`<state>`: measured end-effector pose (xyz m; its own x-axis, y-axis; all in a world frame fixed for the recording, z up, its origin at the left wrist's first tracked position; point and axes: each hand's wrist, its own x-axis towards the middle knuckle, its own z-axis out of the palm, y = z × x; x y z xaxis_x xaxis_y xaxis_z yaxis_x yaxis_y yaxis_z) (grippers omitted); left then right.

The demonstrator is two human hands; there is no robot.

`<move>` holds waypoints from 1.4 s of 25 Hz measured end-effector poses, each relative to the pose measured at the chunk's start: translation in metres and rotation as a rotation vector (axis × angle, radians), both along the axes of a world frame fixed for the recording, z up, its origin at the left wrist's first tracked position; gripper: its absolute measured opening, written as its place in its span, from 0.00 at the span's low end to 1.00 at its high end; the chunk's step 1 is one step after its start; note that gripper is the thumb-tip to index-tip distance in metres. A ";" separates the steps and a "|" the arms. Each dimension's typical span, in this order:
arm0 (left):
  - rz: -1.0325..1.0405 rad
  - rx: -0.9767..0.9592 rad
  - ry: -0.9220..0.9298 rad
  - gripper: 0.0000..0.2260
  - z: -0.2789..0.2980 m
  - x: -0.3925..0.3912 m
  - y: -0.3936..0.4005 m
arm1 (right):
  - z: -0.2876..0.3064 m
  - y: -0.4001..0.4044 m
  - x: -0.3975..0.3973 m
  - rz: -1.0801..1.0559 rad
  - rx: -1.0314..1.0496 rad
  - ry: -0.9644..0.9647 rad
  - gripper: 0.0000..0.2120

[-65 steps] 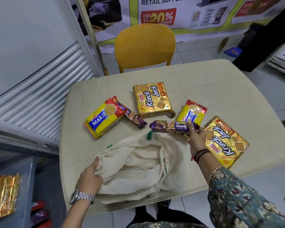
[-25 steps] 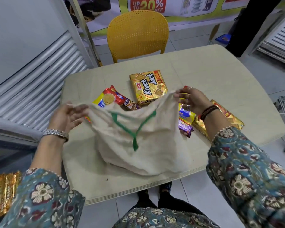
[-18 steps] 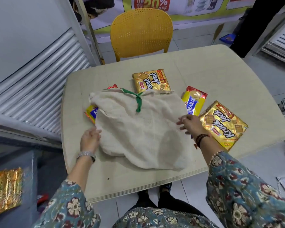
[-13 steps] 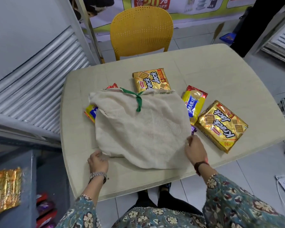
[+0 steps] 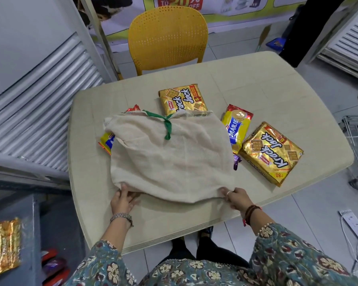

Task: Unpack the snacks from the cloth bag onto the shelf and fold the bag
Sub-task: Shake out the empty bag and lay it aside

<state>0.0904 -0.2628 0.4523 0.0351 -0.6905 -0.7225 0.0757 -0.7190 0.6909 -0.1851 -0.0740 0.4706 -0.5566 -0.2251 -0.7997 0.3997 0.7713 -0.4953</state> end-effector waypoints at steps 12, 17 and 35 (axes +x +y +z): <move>-0.094 -0.718 0.187 0.13 0.182 -0.016 -0.115 | 0.182 -0.105 -0.076 -0.059 -0.805 0.488 0.10; -0.484 -1.197 -0.405 0.22 0.270 -0.038 -0.182 | 0.263 -0.156 -0.113 0.234 -0.917 0.598 0.20; -0.099 -1.653 -0.508 0.06 0.442 -0.053 -0.197 | 0.439 -0.193 -0.109 -0.113 -1.499 0.699 0.08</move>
<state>0.0373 -0.4594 0.8941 -0.0688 -0.6429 0.7628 -0.3626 0.7285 0.5812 -0.2939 -0.2672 0.9096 -0.7577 -0.4508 0.4719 -0.1879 -0.5418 -0.8192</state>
